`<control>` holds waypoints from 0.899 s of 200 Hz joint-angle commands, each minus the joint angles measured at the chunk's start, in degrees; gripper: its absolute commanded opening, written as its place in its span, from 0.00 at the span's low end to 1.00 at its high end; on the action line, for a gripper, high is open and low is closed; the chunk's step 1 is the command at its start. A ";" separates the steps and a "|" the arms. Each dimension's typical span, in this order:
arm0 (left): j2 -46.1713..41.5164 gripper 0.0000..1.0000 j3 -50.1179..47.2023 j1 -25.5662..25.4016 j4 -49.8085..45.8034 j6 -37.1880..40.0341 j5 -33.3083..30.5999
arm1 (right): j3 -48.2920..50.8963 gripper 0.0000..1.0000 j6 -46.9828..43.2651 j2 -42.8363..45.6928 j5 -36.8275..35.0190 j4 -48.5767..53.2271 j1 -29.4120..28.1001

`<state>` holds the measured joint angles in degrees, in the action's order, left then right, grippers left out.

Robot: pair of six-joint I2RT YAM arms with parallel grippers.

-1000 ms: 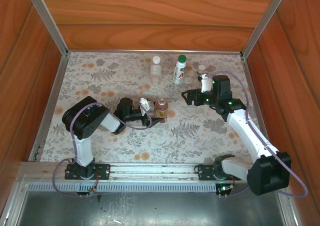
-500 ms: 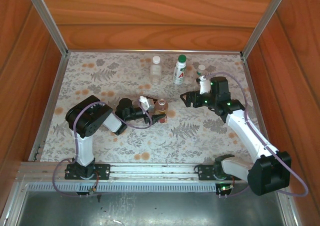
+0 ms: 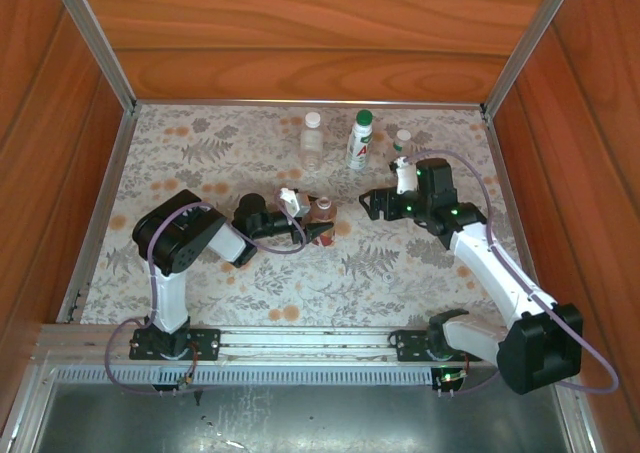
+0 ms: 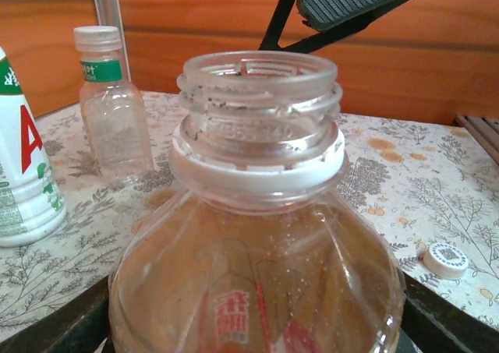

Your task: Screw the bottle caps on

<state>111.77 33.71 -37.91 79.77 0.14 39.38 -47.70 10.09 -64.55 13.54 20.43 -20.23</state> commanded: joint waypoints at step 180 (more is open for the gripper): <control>1.50 0.68 -0.76 -0.32 1.58 0.92 1.23 | 20.79 0.58 36.35 3.64 -29.53 15.30 -26.53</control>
<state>112.29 33.69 -37.91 80.75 0.43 39.72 -27.51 42.57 -59.94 -14.98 36.03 -46.17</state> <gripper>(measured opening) 0.681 0.595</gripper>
